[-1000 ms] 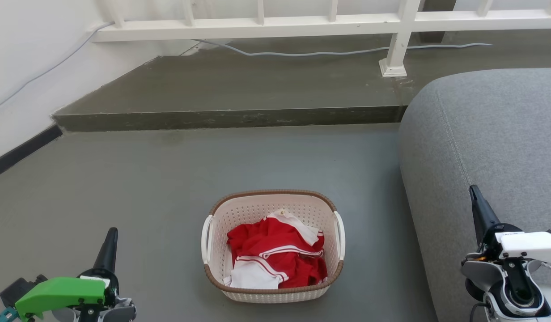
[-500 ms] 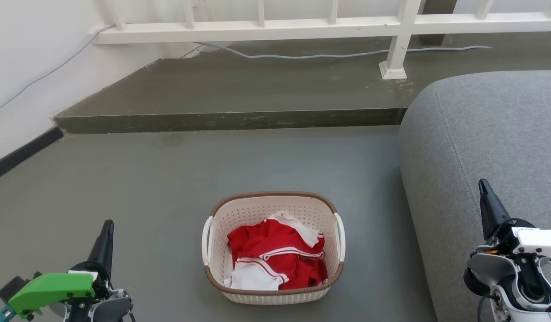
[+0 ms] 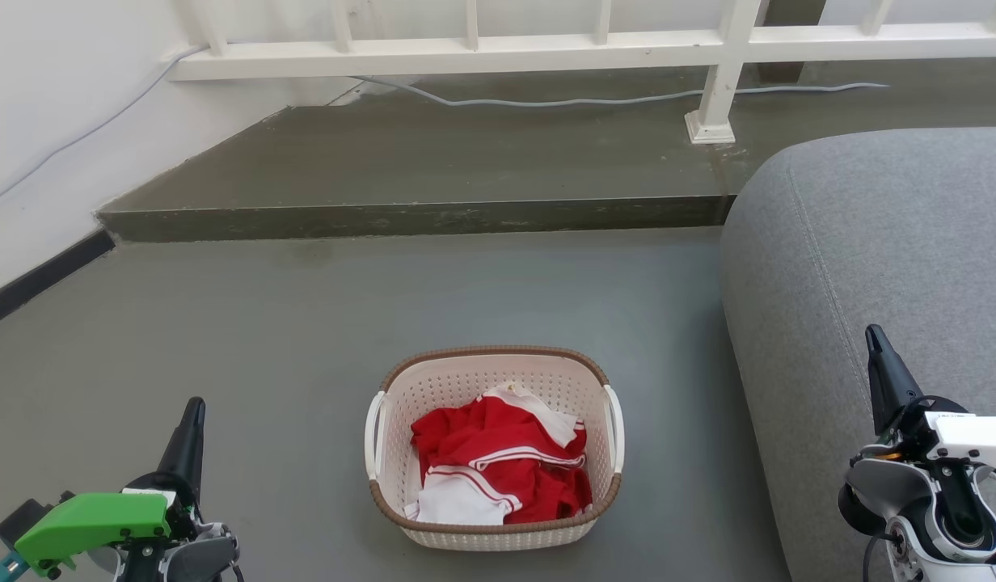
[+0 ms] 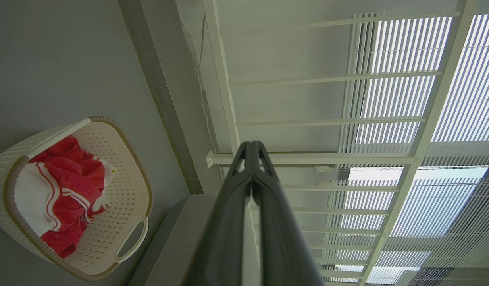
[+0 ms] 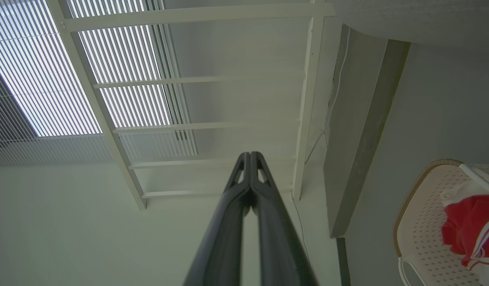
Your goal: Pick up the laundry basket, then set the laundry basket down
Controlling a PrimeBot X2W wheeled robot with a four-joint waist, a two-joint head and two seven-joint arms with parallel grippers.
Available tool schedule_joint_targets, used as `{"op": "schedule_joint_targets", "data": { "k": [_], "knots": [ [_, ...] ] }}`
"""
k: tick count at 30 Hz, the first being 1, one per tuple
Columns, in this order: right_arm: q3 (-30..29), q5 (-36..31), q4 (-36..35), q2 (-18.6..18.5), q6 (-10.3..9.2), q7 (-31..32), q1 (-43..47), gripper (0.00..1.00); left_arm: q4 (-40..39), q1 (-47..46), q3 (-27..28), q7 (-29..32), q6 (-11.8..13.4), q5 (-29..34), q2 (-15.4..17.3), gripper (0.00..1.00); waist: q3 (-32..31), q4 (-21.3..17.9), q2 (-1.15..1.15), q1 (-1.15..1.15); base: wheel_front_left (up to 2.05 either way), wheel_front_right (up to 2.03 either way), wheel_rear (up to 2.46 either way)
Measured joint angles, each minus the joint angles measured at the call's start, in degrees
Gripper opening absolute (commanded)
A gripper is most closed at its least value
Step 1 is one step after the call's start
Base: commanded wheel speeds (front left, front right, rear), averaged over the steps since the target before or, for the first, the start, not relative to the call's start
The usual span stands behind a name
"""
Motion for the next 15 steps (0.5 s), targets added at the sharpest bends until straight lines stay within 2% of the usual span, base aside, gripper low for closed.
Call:
{"op": "schedule_joint_targets", "data": {
  "k": [15],
  "knots": [
    [-0.1,0.0,0.5,0.0,0.01,0.2,-0.6,0.00,0.6,0.0,0.2,0.2,-0.3,0.0,0.0,0.00,0.0,0.0,0.00,0.00,0.00,0.00,0.00]
  ]
}}
